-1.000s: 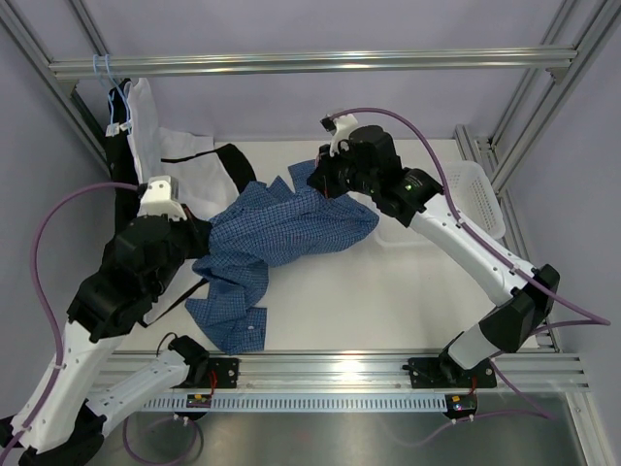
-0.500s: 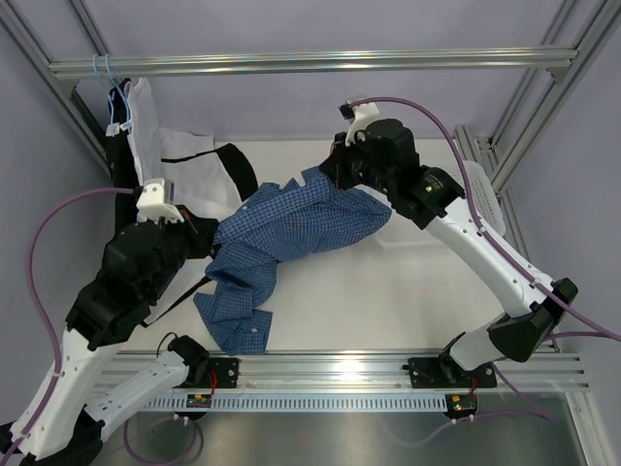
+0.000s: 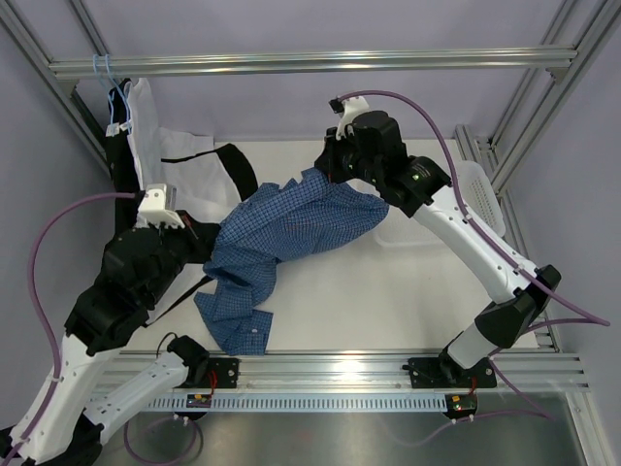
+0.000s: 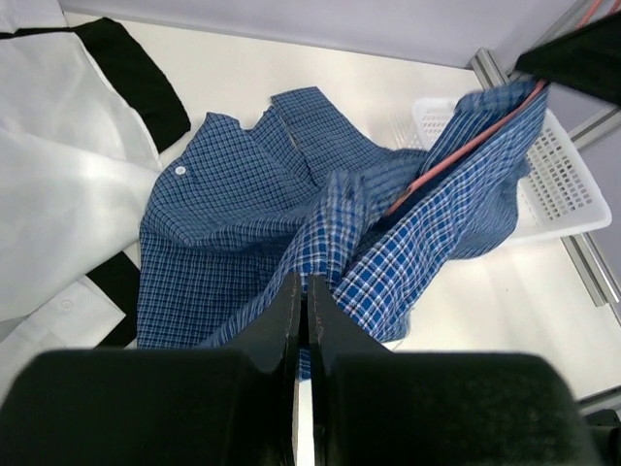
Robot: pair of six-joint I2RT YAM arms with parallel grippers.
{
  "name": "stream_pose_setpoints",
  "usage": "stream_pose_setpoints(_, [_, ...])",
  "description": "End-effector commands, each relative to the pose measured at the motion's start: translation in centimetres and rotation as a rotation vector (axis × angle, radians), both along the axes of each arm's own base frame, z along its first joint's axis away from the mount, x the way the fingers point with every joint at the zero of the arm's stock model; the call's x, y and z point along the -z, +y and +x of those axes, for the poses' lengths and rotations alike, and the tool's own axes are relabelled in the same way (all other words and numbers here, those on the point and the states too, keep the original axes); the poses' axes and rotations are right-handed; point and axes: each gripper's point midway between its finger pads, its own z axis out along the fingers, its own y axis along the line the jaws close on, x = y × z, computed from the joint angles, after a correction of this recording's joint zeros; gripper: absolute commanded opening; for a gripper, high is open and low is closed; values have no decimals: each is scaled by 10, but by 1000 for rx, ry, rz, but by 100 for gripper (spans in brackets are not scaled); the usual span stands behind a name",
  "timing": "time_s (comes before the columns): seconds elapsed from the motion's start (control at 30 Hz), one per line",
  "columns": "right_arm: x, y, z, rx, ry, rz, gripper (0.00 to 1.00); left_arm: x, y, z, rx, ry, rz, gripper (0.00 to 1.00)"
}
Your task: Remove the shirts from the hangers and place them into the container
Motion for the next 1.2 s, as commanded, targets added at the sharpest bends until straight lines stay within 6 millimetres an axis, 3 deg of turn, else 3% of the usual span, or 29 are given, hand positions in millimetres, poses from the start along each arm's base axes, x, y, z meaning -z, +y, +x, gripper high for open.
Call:
stream_pose_setpoints(0.0, [-49,-28,20,115,-120,20,0,8,9,-6,-18,-12,2,0])
stream_pose_setpoints(0.17, [-66,-29,18,108,-146,49,0,21,17,-12,-38,-8,2,0])
stream_pose_setpoints(0.3, [-55,-27,24,113,-124,17,0,10,11,-17,5,-94,-60,0])
stream_pose_setpoints(0.5, [-62,-11,8,-10,-125,66,0,26,22,-3,-105,-35,-22,0])
stream_pose_setpoints(0.67, [-45,-8,-4,-67,-113,62,0,24,3,9,-57,-16,-38,1])
stream_pose_setpoints(0.7, [-51,-12,-10,-72,-133,72,0,24,0,9,-42,-11,-43,5])
stream_pose_setpoints(0.73, [-44,-11,-10,-86,-144,69,0,23,-4,8,-23,-8,-52,22])
stream_pose_setpoints(0.8, [-47,-15,-17,-100,-185,81,0,17,-16,5,40,-17,-85,35])
stream_pose_setpoints(0.83, [-43,-14,-16,-107,-205,81,0,13,-21,4,59,-23,-105,48])
stream_pose_setpoints(0.9, [-46,-15,-18,-114,-230,85,0,2,-33,0,127,-39,-136,60])
stream_pose_setpoints(0.97, [-44,-15,-21,-130,-239,77,0,-4,-42,-3,179,-43,-148,67])
stream_pose_setpoints(1.17, [-49,-11,-20,-134,-276,74,0,3,-69,0,293,28,-136,70])
